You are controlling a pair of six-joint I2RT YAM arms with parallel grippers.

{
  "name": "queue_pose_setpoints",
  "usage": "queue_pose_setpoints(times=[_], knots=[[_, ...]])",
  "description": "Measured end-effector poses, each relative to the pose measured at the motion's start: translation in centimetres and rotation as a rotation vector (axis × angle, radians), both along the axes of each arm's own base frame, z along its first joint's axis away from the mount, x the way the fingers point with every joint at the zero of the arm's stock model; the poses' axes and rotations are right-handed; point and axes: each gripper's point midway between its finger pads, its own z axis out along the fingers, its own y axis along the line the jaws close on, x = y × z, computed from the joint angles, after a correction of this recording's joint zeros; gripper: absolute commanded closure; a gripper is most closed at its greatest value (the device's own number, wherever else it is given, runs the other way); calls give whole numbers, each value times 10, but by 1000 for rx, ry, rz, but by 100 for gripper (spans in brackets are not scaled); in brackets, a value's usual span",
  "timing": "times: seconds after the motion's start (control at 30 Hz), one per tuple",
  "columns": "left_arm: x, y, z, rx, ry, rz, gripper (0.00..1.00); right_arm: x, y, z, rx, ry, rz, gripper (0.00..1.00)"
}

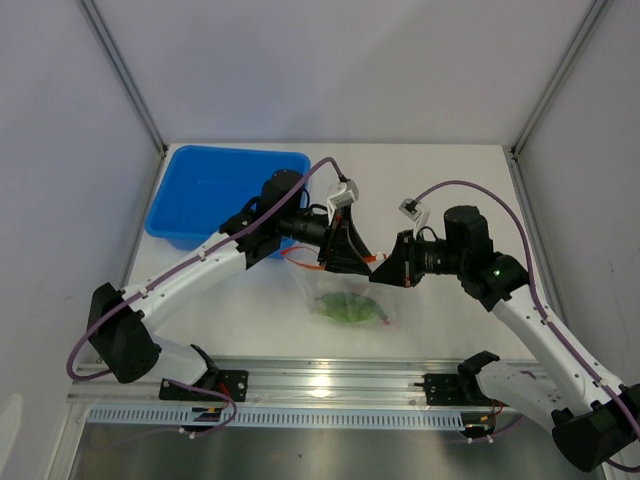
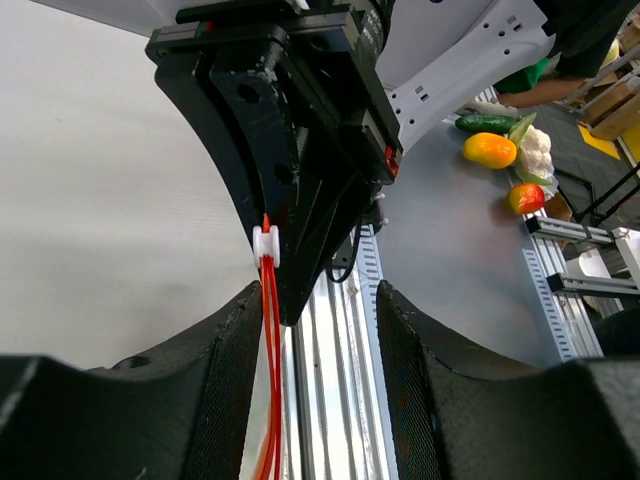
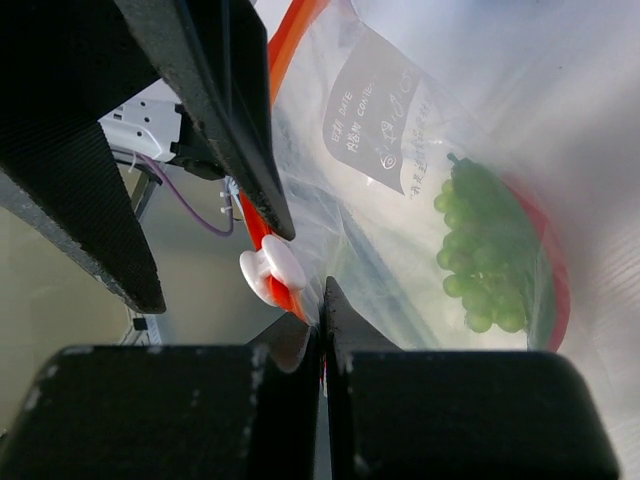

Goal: Place the food in the zip-top bag and seal the zipper
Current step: Zip the zipper food storage bag at the center of the board.

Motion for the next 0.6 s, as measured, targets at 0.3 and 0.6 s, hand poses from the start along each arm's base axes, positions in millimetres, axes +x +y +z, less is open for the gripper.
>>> queue_pose_setpoints(times=[0.3,0.6], knots=[[9,-10,-3,14,44,2,51,-3,1,1,8,3,16,100],[16,-17,-2,17,65,11,64,-3,1,1,8,4,19,100]])
